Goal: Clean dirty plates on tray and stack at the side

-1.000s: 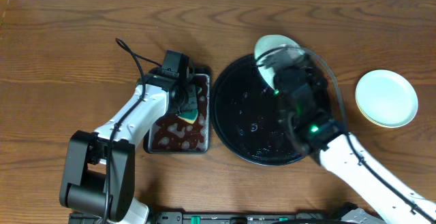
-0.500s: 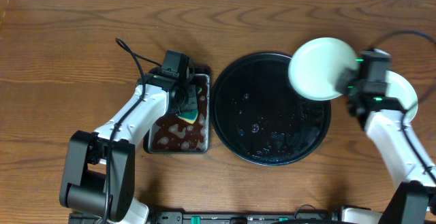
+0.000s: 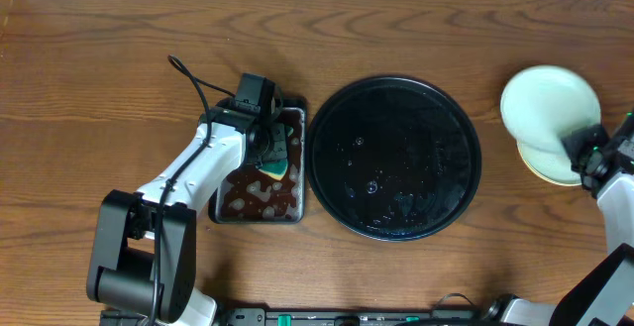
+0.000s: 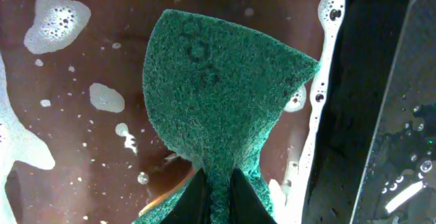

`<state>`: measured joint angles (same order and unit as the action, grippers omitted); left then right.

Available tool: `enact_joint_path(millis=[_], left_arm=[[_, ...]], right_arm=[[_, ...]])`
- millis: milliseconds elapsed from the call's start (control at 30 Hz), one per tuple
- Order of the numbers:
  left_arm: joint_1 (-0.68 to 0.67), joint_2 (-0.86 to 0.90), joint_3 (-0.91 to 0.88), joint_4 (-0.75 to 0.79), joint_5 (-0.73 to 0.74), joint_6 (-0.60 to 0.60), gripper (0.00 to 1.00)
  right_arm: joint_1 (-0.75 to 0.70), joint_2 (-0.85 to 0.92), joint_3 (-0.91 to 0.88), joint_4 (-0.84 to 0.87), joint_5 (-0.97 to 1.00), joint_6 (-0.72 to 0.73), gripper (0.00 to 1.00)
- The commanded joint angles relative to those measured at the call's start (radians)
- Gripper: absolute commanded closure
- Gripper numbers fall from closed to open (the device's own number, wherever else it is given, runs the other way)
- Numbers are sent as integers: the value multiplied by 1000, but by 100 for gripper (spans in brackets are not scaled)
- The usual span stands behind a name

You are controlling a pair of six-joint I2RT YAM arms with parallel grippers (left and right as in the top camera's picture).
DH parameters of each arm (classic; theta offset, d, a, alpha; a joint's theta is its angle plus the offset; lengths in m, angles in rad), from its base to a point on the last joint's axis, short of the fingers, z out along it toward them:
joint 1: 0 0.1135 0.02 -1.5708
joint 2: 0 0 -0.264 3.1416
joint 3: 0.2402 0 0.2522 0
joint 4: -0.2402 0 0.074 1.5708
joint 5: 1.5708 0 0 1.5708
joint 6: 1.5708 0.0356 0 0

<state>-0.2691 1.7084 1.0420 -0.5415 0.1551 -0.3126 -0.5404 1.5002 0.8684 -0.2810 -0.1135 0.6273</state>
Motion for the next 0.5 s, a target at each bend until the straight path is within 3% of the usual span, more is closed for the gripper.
enact_joint_path(millis=[0, 233, 467], left_arm=[[4, 10, -5, 2, 6, 17, 91], [4, 10, -5, 1, 6, 17, 91], [4, 10, -5, 1, 6, 17, 91]], right_arm=[[26, -49, 11, 30, -138, -159, 99], [214, -159, 11, 71, 5, -451, 99], [522, -202, 11, 118, 263, -873, 99]])
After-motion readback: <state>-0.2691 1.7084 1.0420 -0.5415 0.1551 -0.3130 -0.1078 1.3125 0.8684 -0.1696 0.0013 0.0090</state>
